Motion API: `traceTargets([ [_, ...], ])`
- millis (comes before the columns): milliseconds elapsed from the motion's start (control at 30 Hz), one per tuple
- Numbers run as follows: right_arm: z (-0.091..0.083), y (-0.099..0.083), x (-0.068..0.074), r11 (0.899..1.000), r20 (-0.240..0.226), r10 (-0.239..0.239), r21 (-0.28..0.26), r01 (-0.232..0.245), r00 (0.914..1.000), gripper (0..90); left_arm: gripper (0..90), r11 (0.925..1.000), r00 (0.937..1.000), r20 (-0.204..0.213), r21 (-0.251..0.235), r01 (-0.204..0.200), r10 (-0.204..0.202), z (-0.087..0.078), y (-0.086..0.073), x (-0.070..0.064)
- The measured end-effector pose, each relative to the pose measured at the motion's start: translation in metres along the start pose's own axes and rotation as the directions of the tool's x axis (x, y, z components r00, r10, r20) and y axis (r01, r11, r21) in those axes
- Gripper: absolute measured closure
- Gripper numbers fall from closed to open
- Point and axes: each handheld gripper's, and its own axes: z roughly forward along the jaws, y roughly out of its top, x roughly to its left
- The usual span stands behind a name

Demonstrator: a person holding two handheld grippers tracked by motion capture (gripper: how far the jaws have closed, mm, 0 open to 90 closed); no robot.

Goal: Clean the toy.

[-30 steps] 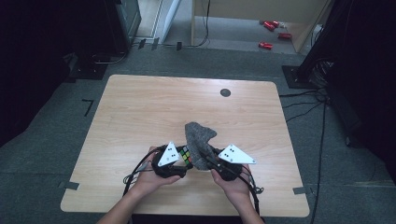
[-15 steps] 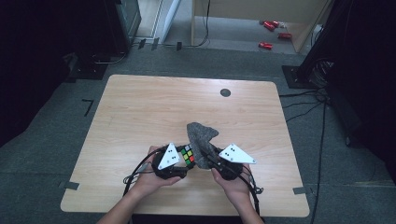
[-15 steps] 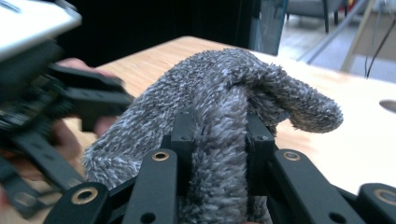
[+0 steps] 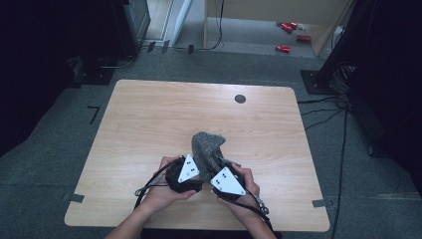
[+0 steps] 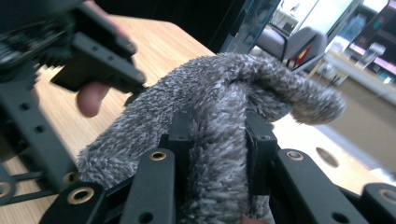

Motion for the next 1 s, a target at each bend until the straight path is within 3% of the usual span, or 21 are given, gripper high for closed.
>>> traceTargets([
  [67, -0.001, -0.001, -0.007, 0.998, -0.013, 0.066, -0.001, -0.066, 0.9977, 70.7, 35.3, 1.0000, 1.0000, 0.007, 0.000, 0.001, -0.001, 0.000, 0.000, 0.000],
  [200, -0.004, -0.001, -0.013, 0.997, 0.004, 0.080, -0.004, -0.079, 0.9968, 71.2, 35.3, 0.9999, 0.9998, 0.014, -0.005, 0.015, -0.015, 0.000, 0.000, 0.001],
  [267, -0.004, 0.001, -0.009, 0.998, -0.002, 0.058, -0.012, -0.058, 0.9983, 71.2, 35.3, 0.9992, 0.9991, 0.018, -0.005, 0.038, -0.038, 0.000, 0.001, 0.003],
  [367, -0.003, 0.005, 0.006, 0.998, 0.010, -0.065, -0.017, 0.065, 0.9978, 70.8, 35.3, 0.9995, 0.9995, 0.009, 0.001, 0.031, -0.031, -0.002, 0.001, 0.003],
  [400, -0.003, 0.006, 0.009, 0.996, 0.016, -0.087, -0.011, 0.087, 0.9961, 70.8, 35.3, 0.9994, 0.9994, 0.011, -0.001, 0.034, -0.034, -0.002, 0.000, 0.004],
  [500, -0.001, 0.004, 0.000, 1.000, 0.008, -0.020, -0.005, 0.020, 0.9998, 70.8, 35.3, 0.9991, 0.9991, 0.016, -0.014, 0.039, -0.039, -0.004, 0.001, 0.005],
  [567, -0.002, 0.001, -0.012, 0.997, -0.020, 0.077, -0.016, -0.077, 0.9969, 70.8, 35.3, 0.9993, 0.9993, 0.021, -0.021, 0.030, -0.030, -0.004, 0.000, 0.005],
  [667, -0.005, -0.002, -0.026, 0.986, 0.004, 0.168, -0.016, -0.168, 0.9858, 71.3, 35.3, 0.9961, 0.9980, 0.037, -0.069, 0.055, -0.053, -0.006, 0.000, 0.006],
  [767, -0.006, -0.006, -0.035, 0.958, -0.045, 0.284, -0.031, -0.286, 0.9577, 71.9, 35.3, 0.9876, 0.9972, 0.051, -0.145, 0.061, -0.054, -0.012, 0.001, 0.008],
  [867, -0.005, -0.008, -0.036, 0.943, -0.060, 0.327, -0.042, -0.330, 0.9429, 73.0, 35.2, 0.9830, 0.9974, 0.045, -0.172, 0.063, -0.056, -0.016, 0.000, 0.009],
  [1000, -0.002, -0.015, -0.041, 0.935, -0.057, 0.355, -0.005, -0.355, 0.9333, 73.0, 35.2, 0.9768, 0.9967, 0.046, -0.201, 0.074, -0.066, -0.017, -0.001, 0.009],
])
